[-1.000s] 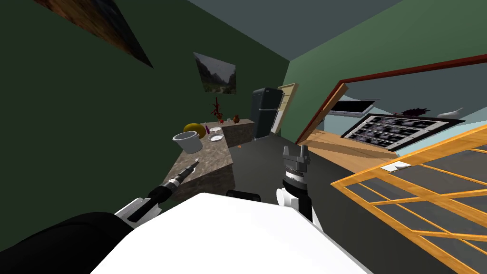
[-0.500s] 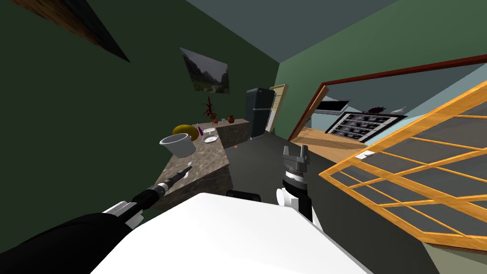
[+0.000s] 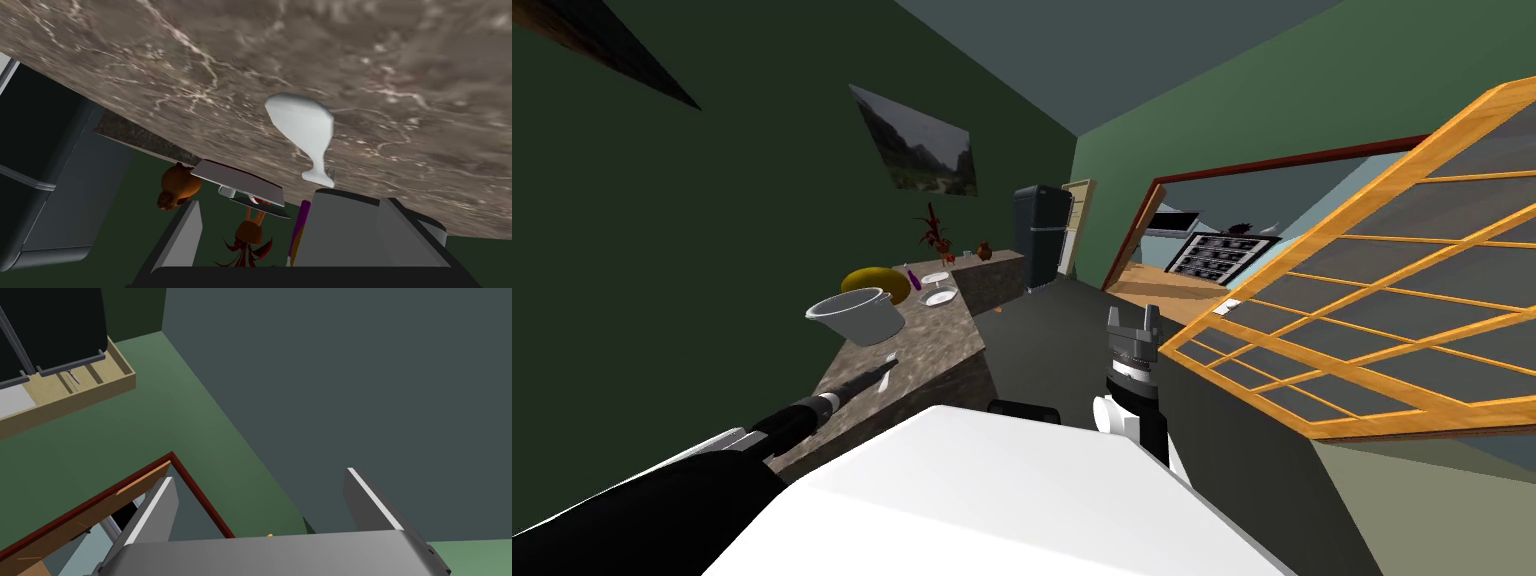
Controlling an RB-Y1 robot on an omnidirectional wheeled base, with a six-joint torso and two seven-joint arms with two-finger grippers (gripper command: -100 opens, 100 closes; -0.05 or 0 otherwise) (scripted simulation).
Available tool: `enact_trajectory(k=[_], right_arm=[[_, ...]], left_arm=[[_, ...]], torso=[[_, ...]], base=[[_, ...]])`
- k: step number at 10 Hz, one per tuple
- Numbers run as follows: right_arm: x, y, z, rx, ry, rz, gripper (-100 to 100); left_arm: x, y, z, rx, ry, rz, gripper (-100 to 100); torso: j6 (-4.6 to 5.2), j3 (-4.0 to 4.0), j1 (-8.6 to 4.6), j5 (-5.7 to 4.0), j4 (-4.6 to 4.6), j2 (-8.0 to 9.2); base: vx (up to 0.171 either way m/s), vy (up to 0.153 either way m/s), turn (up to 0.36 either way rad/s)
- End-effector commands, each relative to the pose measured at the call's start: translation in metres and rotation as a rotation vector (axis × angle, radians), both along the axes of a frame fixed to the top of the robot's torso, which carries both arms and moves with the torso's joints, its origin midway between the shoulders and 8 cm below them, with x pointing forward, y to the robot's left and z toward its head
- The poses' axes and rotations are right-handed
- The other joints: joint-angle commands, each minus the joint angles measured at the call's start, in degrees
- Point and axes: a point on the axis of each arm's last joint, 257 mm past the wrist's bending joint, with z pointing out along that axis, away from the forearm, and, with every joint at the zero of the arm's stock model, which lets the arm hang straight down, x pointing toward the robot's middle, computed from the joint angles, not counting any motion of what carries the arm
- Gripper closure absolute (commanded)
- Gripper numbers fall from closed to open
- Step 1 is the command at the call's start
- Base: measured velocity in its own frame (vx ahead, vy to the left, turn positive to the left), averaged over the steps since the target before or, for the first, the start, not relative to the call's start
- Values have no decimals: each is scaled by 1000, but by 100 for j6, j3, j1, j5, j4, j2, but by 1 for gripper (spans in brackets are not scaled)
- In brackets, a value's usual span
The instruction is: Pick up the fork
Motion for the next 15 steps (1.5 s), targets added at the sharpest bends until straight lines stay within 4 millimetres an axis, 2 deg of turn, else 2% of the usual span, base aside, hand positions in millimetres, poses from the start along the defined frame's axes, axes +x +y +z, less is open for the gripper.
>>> enact_trajectory(k=[1,5,6,7,8,9,10,11,12,15], right_arm=[[0,0,0,0,0,0,0],[0,0,0,0,0,0,0],[0,0,0,0,0,0,0],[0,0,0,0,0,0,0],[0,0,0,0,0,0,0],[0,0,0,0,0,0,0],[0,0,0,0,0,0,0],[0,0,0,0,0,0,0],[0,0,0,0,0,0,0],[0,0,0,0,0,0,0]], left_arm=[[-15,14,-6,27,50,9,-100],[-46,38,-22,68,164,24,-100],[-41,36,-17,63,147,22,-100],[-42,37,-18,64,150,22,0],[-26,25,-25,53,153,5,-100],[-12,19,-28,53,156,-7,-100],[-10,12,-33,42,159,-14,-100],[-2,11,-30,43,144,-20,-100],[6,3,-36,41,159,-30,-100],[35,-13,-37,34,141,-62,-100]], torso=[[0,0,0,0,0,0],[-3,-2,12,3,-1,-3],[-2,-1,12,3,0,-1],[-6,2,1,1,1,3],[-6,2,-4,0,1,3],[-7,3,-4,1,2,5],[-8,6,-2,0,3,10],[-5,6,2,1,3,10],[-4,5,0,1,2,7],[-6,1,-6,-1,1,1]], base=[[8,15,-182],[10,34,-202],[-12,10,-37],[0,0,0],[-14,4,111],[-28,14,170],[-27,20,71],[-13,14,-30],[-21,14,82],[-8,3,74]])
